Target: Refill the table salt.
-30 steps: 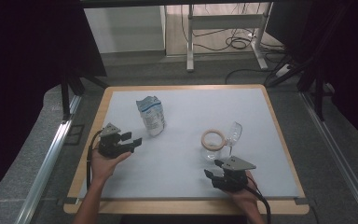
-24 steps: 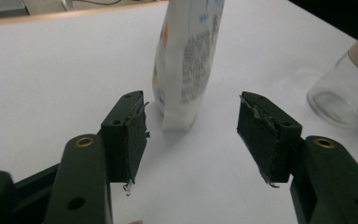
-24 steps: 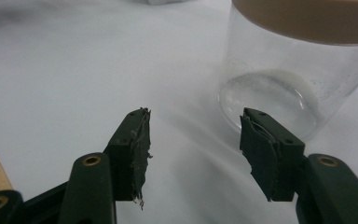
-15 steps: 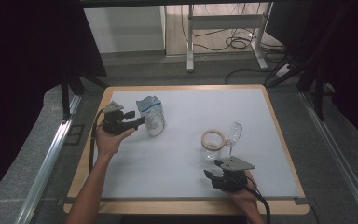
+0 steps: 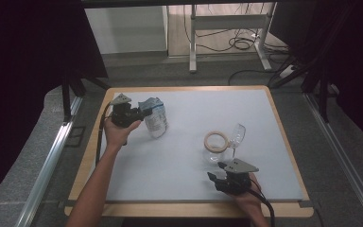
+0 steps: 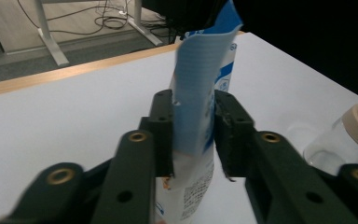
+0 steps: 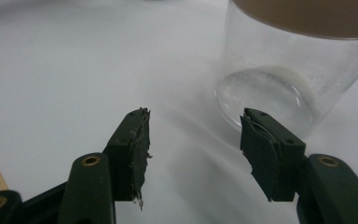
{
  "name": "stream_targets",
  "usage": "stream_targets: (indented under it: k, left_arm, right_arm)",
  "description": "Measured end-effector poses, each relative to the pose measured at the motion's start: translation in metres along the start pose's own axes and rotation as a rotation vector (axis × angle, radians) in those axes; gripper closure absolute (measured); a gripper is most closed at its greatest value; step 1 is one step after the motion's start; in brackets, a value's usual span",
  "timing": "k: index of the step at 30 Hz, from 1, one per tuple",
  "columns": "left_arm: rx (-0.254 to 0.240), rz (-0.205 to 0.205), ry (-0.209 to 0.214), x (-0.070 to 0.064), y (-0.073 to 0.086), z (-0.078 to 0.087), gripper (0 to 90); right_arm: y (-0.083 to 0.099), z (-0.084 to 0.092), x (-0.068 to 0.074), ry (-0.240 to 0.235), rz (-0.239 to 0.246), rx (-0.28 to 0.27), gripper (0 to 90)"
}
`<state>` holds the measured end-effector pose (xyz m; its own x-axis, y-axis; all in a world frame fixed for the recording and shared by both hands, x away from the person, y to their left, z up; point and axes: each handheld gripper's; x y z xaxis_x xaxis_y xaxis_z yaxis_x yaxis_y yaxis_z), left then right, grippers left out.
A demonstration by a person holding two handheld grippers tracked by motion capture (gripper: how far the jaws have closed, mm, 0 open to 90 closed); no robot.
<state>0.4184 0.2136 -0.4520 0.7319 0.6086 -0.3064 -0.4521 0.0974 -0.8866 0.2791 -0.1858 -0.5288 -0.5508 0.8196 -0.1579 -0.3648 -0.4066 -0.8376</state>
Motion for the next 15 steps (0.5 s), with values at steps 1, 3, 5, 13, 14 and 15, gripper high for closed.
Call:
stream_targets:
  k: [1, 3, 5, 13, 14, 15]
  left_arm:
    - [-0.001, 0.0, 0.012, 0.0005, 0.0002, -0.0003, 78.1]
    - [0.002, -0.013, 0.016, 0.0005, 0.0005, -0.0003, 80.3]
    - [0.007, -0.028, 0.015, -0.0004, 0.0009, -0.0002, 82.6]
    - [-0.02, -0.036, 0.029, -0.0019, 0.0025, -0.0024, 83.1]
    - [-0.021, -0.033, 0.031, -0.0018, 0.0022, -0.0027, 82.8]
    - [-0.024, -0.03, 0.034, -0.0016, 0.002, -0.003, 82.3]
  right_arm:
    - [0.0002, -0.0004, 0.0005, -0.001, 0.0, 0.0, 42.8]
    - [0.0001, -0.0004, 0.0009, -0.001, 0.002, -0.001, 42.7]
    - [-0.0002, 0.0, 0.0009, 0.001, 0.004, 0.0, 42.7]
    - [-0.0003, -0.0001, 0.0013, 0.009, 0.007, 0.001, 42.5]
    - [-0.0003, -0.0001, 0.0012, 0.006, 0.005, -0.001, 42.4]
    - [-0.0003, 0.0, 0.0011, 0.007, 0.005, -0.001, 42.4]
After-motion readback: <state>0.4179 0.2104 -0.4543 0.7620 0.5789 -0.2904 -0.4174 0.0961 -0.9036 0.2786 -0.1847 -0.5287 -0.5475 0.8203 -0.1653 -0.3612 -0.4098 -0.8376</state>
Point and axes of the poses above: each handheld gripper's, and its own axes: z roughly backward along the jaws, y roughly out of its underside, x roughly to its left, and after that the axes turned 14 degrees about y, right-handed
